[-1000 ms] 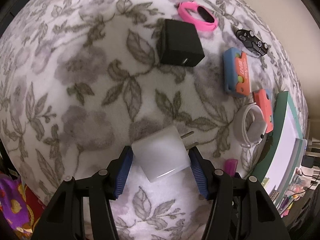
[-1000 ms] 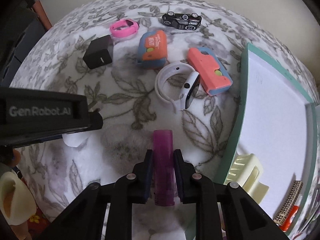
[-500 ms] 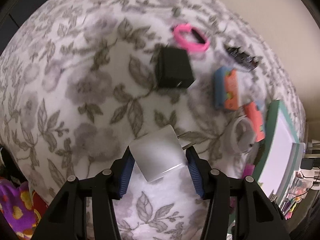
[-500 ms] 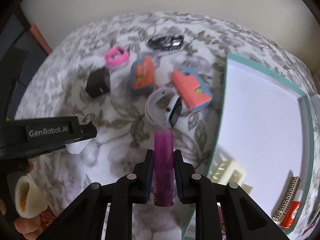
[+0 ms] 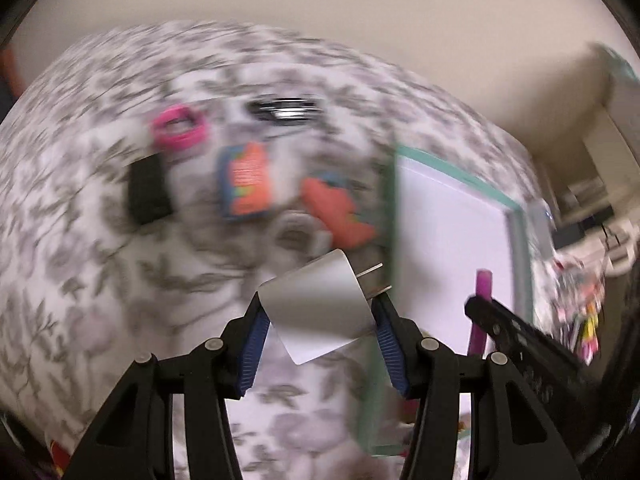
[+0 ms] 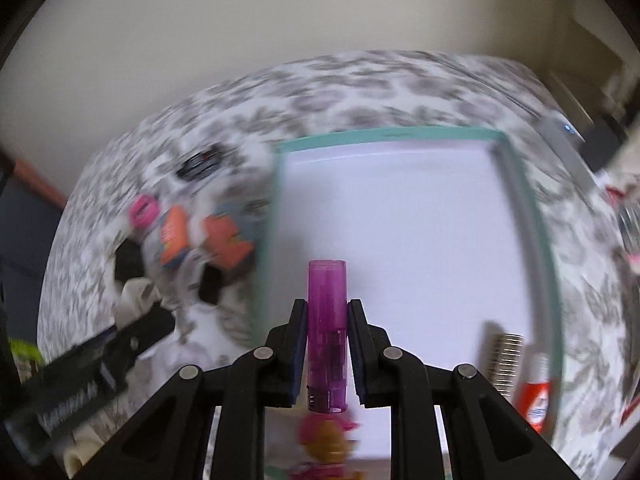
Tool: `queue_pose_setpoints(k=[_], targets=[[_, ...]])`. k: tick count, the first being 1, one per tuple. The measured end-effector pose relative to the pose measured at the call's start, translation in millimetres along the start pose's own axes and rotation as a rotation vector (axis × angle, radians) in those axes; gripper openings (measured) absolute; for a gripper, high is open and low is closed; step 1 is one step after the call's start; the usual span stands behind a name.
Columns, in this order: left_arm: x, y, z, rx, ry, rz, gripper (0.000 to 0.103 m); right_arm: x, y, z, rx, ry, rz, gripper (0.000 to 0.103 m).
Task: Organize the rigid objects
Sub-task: 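Lift the charger plug and purple stick and carry both toward the tray, then lower the charger plug and purple stick into the tray while both tools open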
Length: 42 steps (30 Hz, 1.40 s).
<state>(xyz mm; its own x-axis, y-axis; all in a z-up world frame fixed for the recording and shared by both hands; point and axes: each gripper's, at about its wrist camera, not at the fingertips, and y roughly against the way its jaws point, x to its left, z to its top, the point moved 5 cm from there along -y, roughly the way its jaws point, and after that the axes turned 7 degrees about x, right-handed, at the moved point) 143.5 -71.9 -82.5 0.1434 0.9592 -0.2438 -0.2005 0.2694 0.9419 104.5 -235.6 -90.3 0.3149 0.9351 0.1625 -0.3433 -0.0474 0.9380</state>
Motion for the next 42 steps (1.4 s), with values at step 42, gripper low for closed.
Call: queue_pose_setpoints(k=[42], targets=[[-93.4, -37.7, -17.6, 0.024, -0.223, -0.031, 0.067, -70.0, -12.8, -7.0, 0.075, -0.103, -0.127, 0.022]])
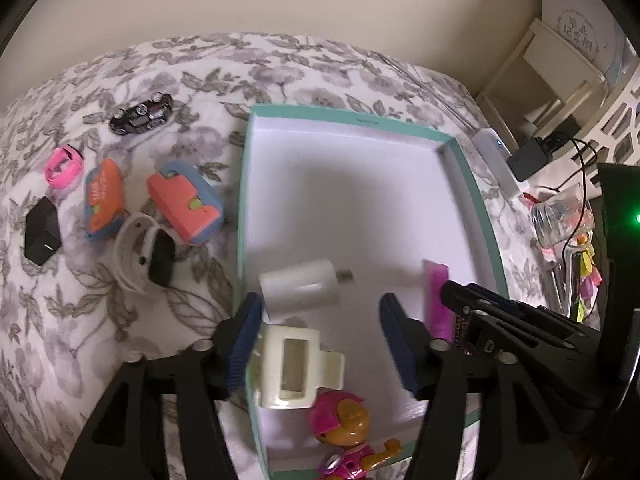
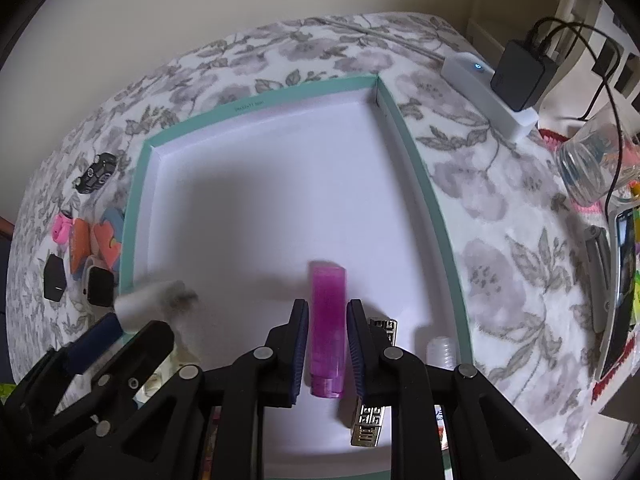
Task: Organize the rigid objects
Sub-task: 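Lower the charger plug and purple stick into the tray while both tools open, then withdraw both tools from the tray toward the black charger cube and white watch band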
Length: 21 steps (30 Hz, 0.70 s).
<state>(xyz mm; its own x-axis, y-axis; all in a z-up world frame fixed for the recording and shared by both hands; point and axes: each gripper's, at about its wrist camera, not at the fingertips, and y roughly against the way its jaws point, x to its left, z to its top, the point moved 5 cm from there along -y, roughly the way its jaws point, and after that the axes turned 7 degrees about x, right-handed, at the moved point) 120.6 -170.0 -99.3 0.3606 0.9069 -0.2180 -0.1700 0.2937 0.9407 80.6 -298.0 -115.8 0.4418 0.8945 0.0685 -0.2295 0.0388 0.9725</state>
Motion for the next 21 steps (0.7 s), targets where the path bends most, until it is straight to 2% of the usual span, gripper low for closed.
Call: queue_pose_setpoints(k=[7, 10, 12, 16, 18, 21], targets=[[14.9, 12.7, 6.2, -0.015, 0.05, 0.015, 0.069, 7.5, 16.5, 2.6, -0.052, 0.023, 0.006, 0.023], [26.2, 21.5, 9.5, -0.039, 0.068, 0.054, 0.078, 13.5, 20.6, 3.3, -0.069, 0.037, 0.002, 0.037], [36.6, 27.5, 12.2, -0.056, 0.091, 0.073, 0.078, 19.9, 19.9, 2.5, -0.071, 0.052, 0.001, 0.047], [65.1, 33.7, 14.8, -0.063, 0.162, 0.13, 0.078, 39.9, 16.3, -2.3, -0.071, 0.11, -0.007, 0.048], [83.7, 34.6, 14.9, -0.053, 0.206, 0.165, 0.078, 51.6, 15.5, -4.5, -0.075, 0.138, -0.003, 0.057], [106.0, 37.5, 13.2, -0.045, 0.251, 0.197, 0.078, 67.4, 15.9, -8.3, -0.085, 0.167, 0.006, 0.061]])
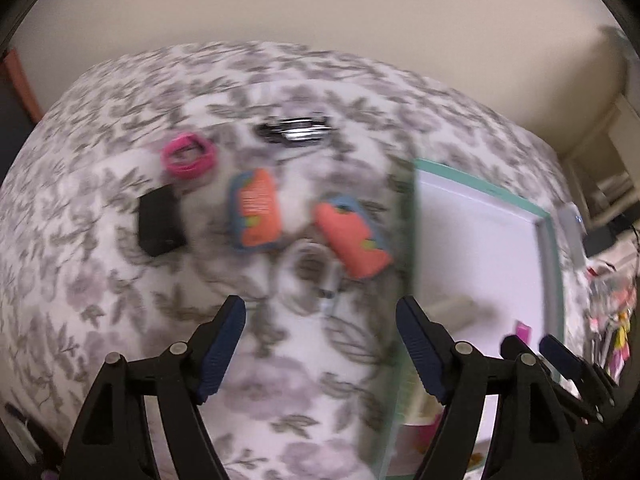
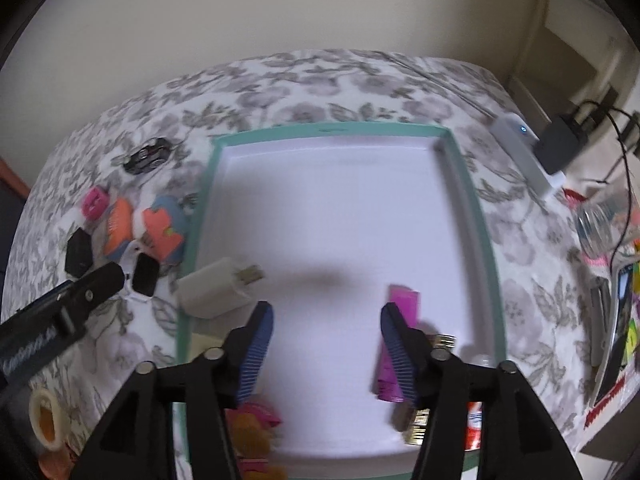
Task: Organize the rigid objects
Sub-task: 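Withdraw both tools from the tray toward the black charger cube and white watch band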
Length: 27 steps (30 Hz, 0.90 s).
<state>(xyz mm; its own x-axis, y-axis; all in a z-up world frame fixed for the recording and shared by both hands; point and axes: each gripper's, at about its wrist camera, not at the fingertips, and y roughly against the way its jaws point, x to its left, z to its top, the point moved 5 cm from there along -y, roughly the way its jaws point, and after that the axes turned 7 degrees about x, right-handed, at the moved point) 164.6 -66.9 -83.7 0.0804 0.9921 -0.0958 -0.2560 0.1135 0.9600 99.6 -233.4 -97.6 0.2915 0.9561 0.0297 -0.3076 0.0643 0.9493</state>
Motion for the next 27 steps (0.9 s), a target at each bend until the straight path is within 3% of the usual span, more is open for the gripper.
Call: queue_pose_setpoints(k=[7, 8, 11, 27], targets=[[54.8, 0.5, 7.7, 0.017, 0.125, 0.038, 0.079, 43.5, 4.1, -0.1, -0.03, 0.086, 0.056, 0.072], [64.2, 1.1, 8.5, 0.018, 0.148, 0.043, 0.08, 48.9, 5.1, -0.3, -0.038, 0.094, 0.063, 0.077], [88.8, 3.4, 10.9, 0.01, 0.214, 0.051, 0.096, 64.3, 7.4, 0.7, -0.058, 0.115, 0.084, 0.082], [177.6, 10.9, 33.2, -0.047, 0.444, 0.024, 0.096, 109.0, -0.2, 20.0, -0.074, 0.125, 0.184, 0.094]])
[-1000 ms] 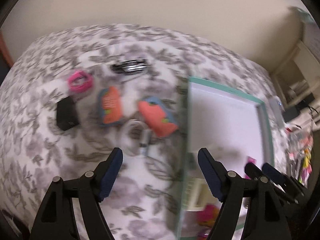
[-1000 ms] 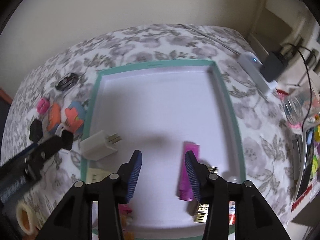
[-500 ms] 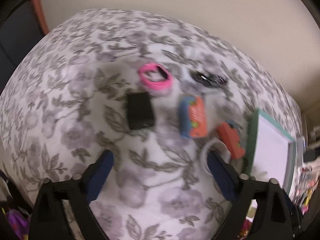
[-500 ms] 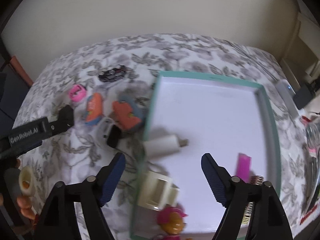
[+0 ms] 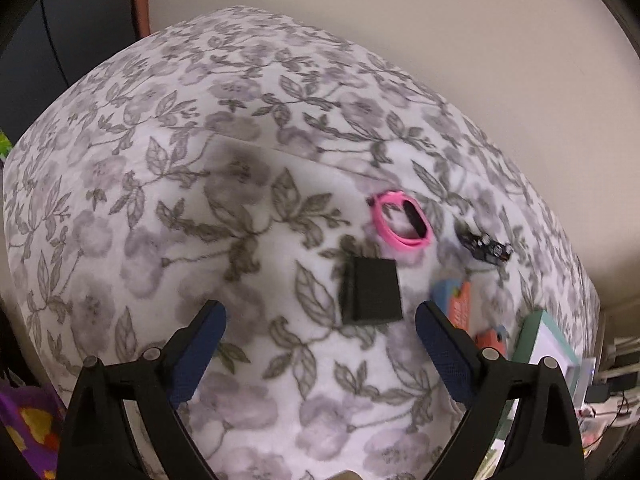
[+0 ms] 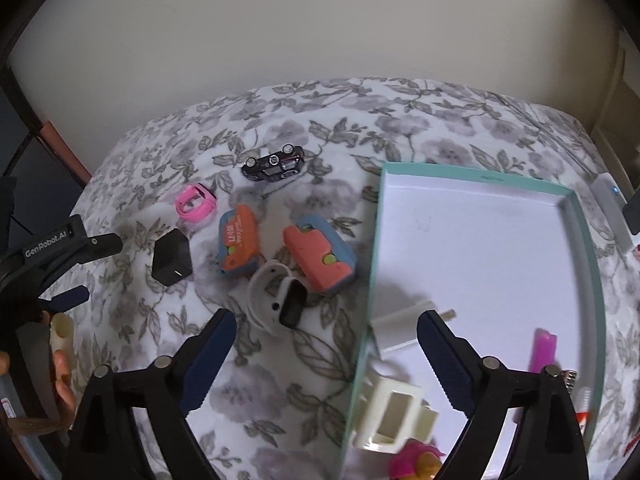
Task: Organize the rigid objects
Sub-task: 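Withdraw both tools from the tray toward the black charger cube and white watch band, then grasp the black charger cube with the left tool while the right tool grasps the white watch band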
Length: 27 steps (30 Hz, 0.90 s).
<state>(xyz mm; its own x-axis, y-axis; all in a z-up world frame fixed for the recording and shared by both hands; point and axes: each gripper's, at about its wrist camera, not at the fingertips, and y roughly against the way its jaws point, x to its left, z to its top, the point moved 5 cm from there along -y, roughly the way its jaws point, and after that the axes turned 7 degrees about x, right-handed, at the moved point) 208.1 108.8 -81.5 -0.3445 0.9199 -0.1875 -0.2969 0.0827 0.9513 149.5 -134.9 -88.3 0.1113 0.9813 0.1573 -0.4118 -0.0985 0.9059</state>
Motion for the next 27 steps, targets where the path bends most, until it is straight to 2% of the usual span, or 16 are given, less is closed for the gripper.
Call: queue_pose_setpoints(k=[8, 18, 23, 27], targets=[[-5.3, -14.2, 8.7, 0.009, -0.048, 0.032, 0.096, 16.2, -22.1, 7.6, 0.035, 0.027, 0.011, 0.096], [-27.2, -45.3, 13.3, 0.064, -0.122, 0.025, 0.096, 35.7, -57.7, 5.8, 0.101, 0.067, 0.005, 0.095], [-32.8, -57.1, 16.2, 0.077, -0.139, 0.047, 0.096, 35.1, -67.4, 5.2, 0.118, 0.067, -0.005, 0.09], [-33.1, -64.5, 17.9, 0.083, -0.143, 0.067, 0.096, 38.1, -71.6, 5.2, 0.121, 0.091, -0.035, 0.081]])
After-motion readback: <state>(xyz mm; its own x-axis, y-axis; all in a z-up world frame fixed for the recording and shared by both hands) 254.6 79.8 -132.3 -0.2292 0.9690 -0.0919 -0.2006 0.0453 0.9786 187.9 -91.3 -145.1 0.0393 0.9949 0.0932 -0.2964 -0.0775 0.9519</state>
